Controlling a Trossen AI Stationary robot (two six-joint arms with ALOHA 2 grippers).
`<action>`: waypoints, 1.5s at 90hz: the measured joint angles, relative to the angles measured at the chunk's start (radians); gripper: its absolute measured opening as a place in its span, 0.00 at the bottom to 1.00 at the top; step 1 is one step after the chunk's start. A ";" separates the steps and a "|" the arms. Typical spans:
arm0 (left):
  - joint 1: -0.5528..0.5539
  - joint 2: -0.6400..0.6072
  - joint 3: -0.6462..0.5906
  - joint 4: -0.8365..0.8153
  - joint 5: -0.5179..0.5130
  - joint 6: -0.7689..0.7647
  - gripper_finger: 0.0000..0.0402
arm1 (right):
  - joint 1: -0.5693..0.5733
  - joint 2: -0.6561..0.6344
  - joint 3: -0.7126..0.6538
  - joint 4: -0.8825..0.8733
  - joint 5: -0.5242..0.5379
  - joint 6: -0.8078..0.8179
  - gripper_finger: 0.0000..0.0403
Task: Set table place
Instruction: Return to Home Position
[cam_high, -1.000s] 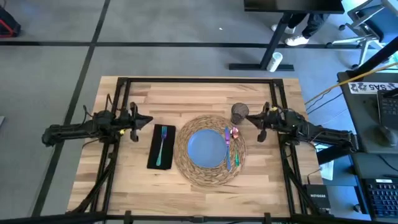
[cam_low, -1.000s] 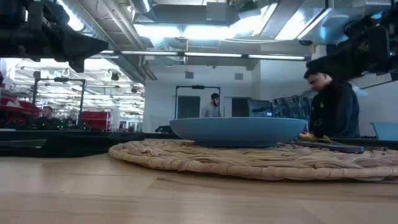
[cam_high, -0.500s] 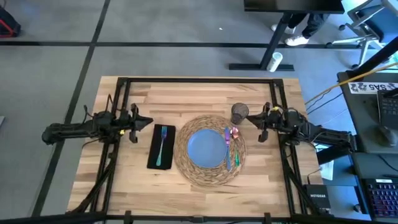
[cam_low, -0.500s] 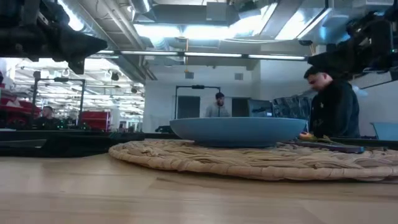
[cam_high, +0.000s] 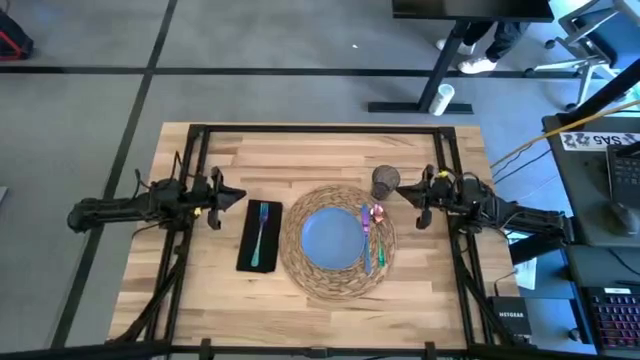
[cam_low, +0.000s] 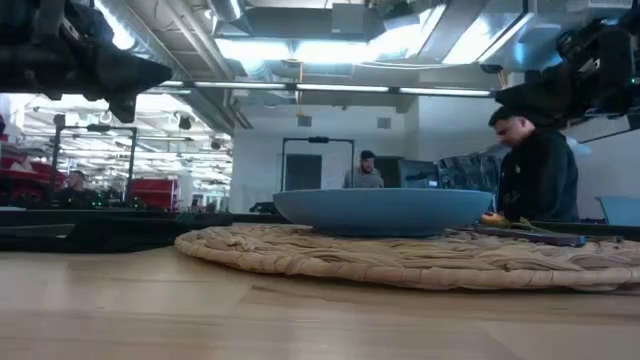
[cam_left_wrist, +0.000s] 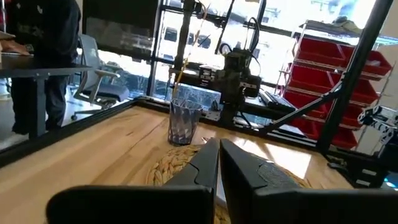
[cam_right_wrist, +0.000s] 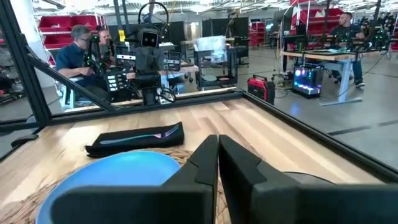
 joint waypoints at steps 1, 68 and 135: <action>0.000 0.000 0.000 0.000 0.000 0.000 0.00 | 0.000 0.000 0.000 0.000 0.000 0.000 0.00; 0.000 0.001 0.000 -0.055 0.001 0.001 0.00 | 0.000 0.000 0.000 0.000 0.000 0.001 0.00; 0.000 0.002 0.000 -0.055 0.000 0.001 0.00 | 0.000 0.000 0.000 0.000 0.000 0.000 0.00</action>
